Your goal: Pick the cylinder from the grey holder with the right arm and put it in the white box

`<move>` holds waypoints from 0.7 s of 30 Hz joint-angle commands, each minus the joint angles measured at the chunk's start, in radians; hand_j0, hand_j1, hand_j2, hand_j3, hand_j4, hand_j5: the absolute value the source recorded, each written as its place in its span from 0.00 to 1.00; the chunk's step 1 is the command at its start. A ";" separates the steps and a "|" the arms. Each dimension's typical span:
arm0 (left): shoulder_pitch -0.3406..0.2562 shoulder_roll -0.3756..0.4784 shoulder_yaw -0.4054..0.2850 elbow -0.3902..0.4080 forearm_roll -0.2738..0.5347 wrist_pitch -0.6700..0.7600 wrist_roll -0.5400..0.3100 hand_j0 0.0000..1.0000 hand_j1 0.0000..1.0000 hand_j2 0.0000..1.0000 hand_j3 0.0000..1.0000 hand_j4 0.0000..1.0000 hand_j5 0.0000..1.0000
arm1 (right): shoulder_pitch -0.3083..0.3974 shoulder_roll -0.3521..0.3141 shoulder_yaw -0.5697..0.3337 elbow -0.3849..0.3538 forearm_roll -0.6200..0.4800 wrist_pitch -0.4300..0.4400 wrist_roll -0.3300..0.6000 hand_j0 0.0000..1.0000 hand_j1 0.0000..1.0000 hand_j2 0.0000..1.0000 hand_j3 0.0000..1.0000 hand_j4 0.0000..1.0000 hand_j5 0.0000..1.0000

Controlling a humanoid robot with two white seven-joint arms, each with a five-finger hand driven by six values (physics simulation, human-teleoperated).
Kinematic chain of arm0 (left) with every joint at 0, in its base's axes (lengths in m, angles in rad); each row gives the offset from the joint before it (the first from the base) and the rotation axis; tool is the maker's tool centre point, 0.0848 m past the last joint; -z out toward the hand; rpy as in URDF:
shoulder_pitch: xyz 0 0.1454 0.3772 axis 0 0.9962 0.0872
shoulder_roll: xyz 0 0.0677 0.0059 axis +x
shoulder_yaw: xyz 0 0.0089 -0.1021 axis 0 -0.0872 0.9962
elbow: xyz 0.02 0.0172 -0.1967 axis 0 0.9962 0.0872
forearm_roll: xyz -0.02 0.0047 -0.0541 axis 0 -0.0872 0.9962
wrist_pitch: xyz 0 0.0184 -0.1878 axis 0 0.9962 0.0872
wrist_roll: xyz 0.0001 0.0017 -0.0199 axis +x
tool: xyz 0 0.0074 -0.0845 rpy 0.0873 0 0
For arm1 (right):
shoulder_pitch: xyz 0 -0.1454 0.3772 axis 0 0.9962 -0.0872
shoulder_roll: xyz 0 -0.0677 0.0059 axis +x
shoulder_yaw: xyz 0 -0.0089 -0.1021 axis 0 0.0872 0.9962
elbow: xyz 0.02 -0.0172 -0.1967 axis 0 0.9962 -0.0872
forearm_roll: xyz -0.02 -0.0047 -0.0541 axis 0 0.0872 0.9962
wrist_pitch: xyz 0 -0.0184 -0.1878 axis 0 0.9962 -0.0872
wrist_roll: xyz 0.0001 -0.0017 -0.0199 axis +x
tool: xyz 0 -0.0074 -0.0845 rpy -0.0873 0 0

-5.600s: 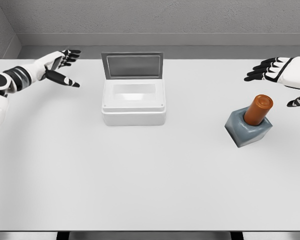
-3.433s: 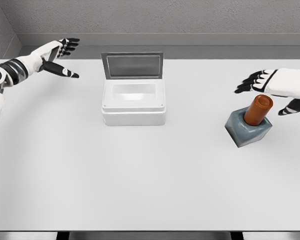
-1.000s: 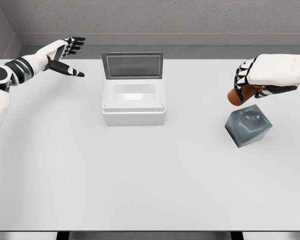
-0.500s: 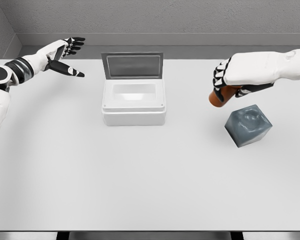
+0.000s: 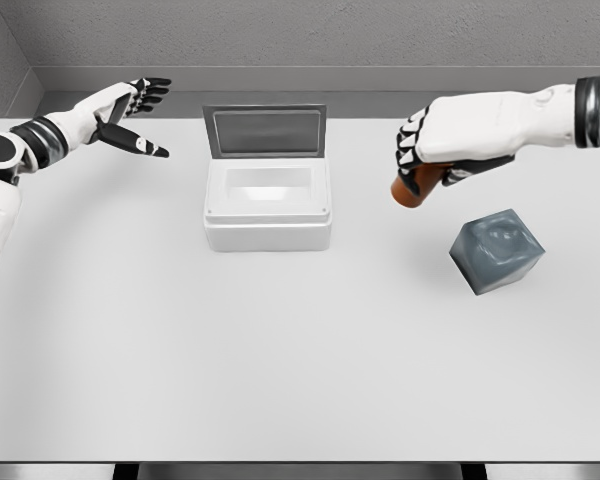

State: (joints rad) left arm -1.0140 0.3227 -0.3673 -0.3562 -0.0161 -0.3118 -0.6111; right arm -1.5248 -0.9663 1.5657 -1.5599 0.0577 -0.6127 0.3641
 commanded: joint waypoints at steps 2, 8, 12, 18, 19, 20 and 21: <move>0.000 0.001 0.002 -0.006 0.007 0.000 0.000 1.00 1.00 1.00 1.00 1.00 1.00 | -0.002 0.032 -0.003 0.018 -0.006 0.002 -0.001 0.36 0.36 0.36 0.36 0.36 0.36; 0.011 0.038 -0.042 -0.079 0.022 -0.001 0.000 1.00 1.00 1.00 1.00 1.00 1.00 | -0.005 0.072 -0.004 0.029 -0.007 0.002 -0.001 0.36 0.36 0.36 0.36 0.36 0.36; 0.021 0.045 -0.078 -0.109 0.059 -0.001 0.000 1.00 1.00 1.00 1.00 1.00 1.00 | -0.005 0.090 -0.004 0.057 -0.007 0.002 -0.002 0.36 0.36 0.36 0.36 0.36 0.36; 0.025 0.050 -0.082 -0.124 0.059 -0.001 0.000 1.00 1.00 1.00 1.00 1.00 1.00 | -0.005 0.129 -0.006 0.084 -0.009 0.002 -0.004 0.36 0.36 0.36 0.36 0.36 0.36; 0.025 0.050 -0.082 -0.122 0.059 -0.001 0.000 1.00 1.00 1.00 1.00 1.00 1.00 | -0.005 0.133 -0.006 0.083 -0.009 0.002 -0.005 0.36 0.36 0.36 0.36 0.36 0.36; 0.025 0.049 -0.084 -0.122 0.059 -0.001 0.000 1.00 1.00 1.00 1.00 1.00 1.00 | -0.005 0.135 -0.006 0.080 -0.009 0.002 -0.005 0.36 0.36 0.36 0.36 0.36 0.36; 0.025 0.049 -0.084 -0.122 0.061 -0.001 0.000 1.00 1.00 1.00 1.00 1.00 1.00 | -0.005 0.136 -0.006 0.080 -0.010 0.002 -0.007 0.36 0.36 0.36 0.36 0.36 0.36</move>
State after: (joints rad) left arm -0.9894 0.3715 -0.4523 -0.4760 0.0368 -0.3140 -0.6111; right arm -1.5294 -0.8376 1.5616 -1.4808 0.0544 -0.6127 0.3598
